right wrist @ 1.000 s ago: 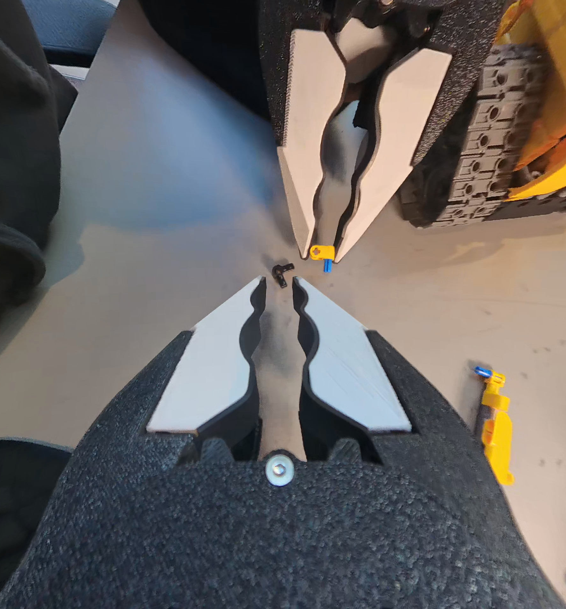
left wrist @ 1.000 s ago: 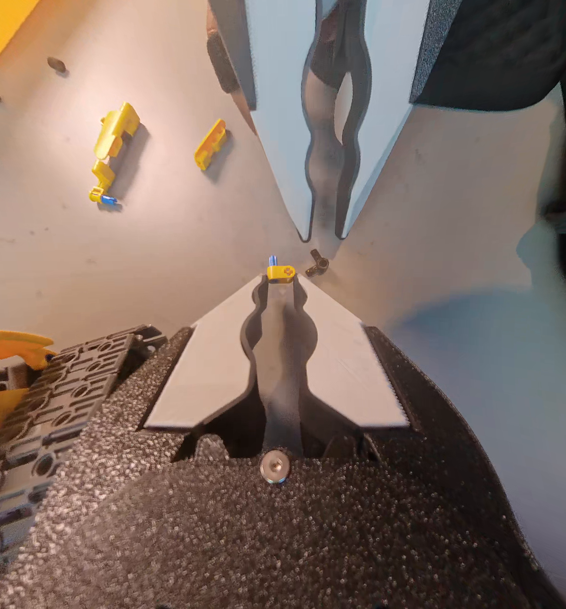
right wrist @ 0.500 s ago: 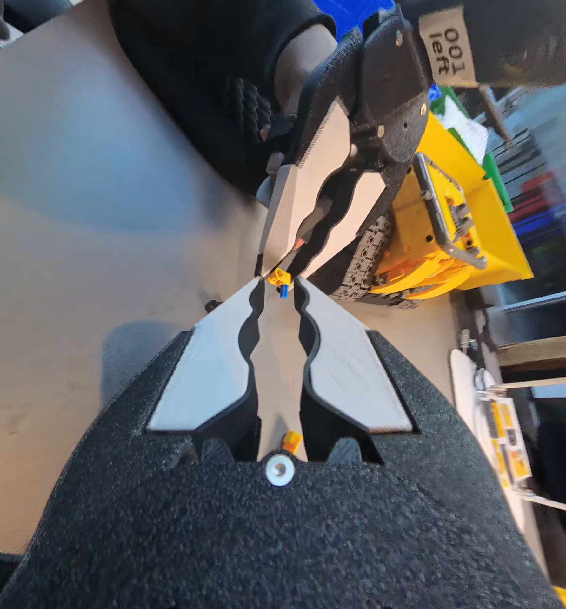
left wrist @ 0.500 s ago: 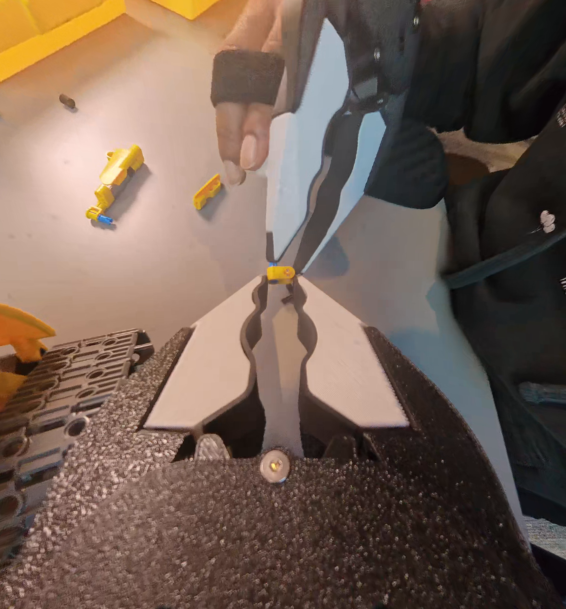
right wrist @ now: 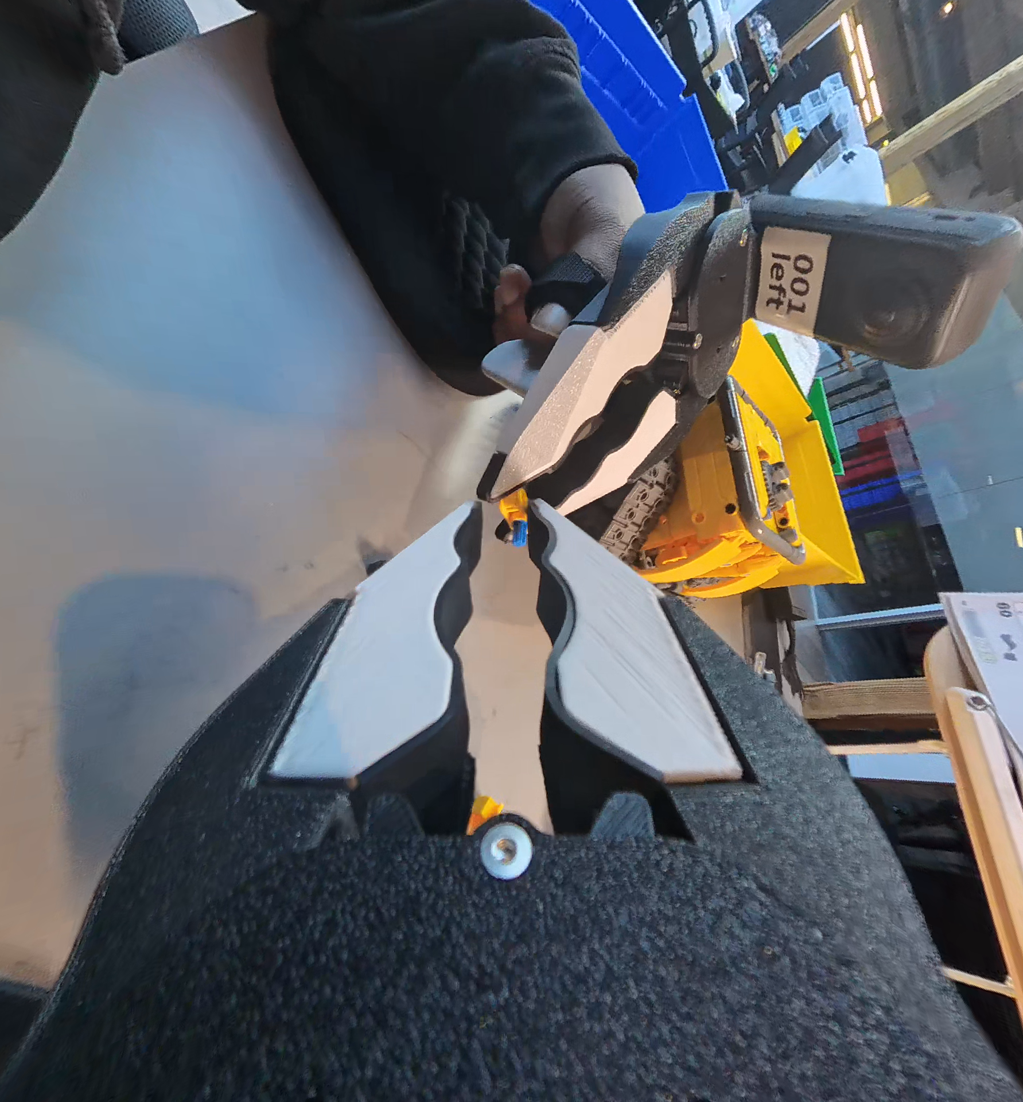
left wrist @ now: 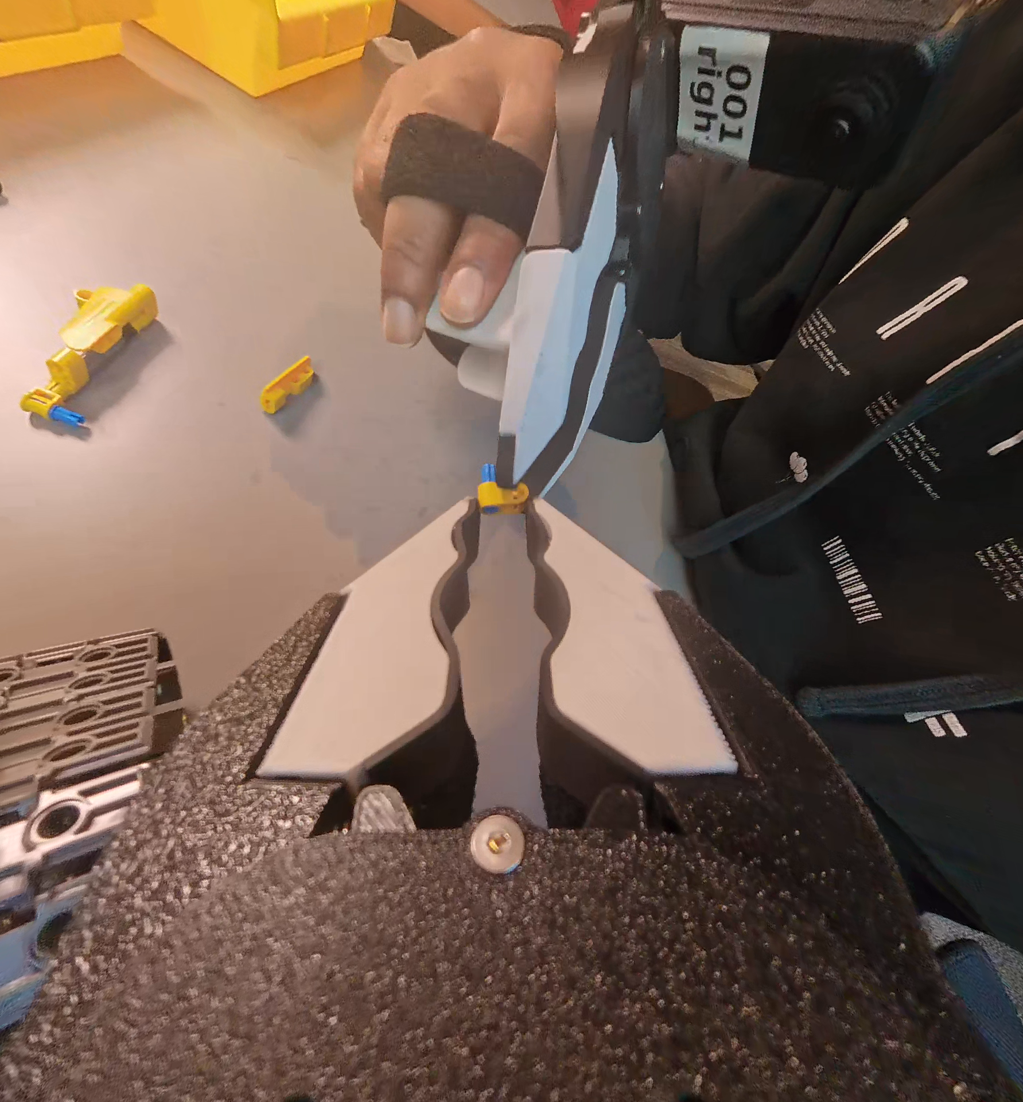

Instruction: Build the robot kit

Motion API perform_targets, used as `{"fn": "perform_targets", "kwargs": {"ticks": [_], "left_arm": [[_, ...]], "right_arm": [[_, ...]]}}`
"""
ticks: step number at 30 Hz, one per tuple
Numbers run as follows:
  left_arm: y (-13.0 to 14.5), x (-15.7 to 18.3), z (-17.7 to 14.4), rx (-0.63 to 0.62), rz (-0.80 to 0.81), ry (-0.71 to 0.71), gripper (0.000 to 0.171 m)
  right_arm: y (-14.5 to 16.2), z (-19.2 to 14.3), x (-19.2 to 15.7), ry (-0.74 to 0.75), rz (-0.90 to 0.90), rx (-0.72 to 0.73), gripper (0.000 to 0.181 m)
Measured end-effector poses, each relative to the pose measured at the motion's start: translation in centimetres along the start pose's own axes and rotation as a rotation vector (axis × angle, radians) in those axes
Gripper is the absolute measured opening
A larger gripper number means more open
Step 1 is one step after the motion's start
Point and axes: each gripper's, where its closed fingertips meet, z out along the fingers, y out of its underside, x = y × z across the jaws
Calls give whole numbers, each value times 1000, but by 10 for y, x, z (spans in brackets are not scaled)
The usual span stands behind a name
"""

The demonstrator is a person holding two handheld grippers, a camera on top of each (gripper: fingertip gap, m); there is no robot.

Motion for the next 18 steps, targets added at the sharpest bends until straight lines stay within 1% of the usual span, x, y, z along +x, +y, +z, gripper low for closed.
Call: {"fn": "perform_targets", "kwargs": {"ticks": [2,4,5,6,8,10,12,14,16,18], "left_arm": [[1,2,1,-3,-9,17,14],[0,4,0,3,-22,38,15],[-1,5,0,16,-30,45,15],[-5,3,-1,33,-30,36,16],[-9,1,-4,52,19,-4,24],[-11,-6,-5,51,100,-89,22],[-17,-6,-6,75,144,-127,15],[-22,-2,-7,111,122,-99,7],[-23,-2,-7,120,109,-89,7],[-23,-2,-5,124,80,-80,11]], "right_arm": [[-1,2,-1,4,-5,3,13],[-2,0,1,-11,82,40,9],[-2,-2,4,-27,173,70,9],[0,-3,8,-48,306,97,9],[5,-5,16,-135,615,140,8],[3,-9,21,-246,884,205,8],[-2,-11,26,-326,1094,274,8],[-1,-11,29,-382,1251,318,8],[-1,-12,28,-422,1338,347,8],[0,-12,24,-461,1387,349,8]]}}
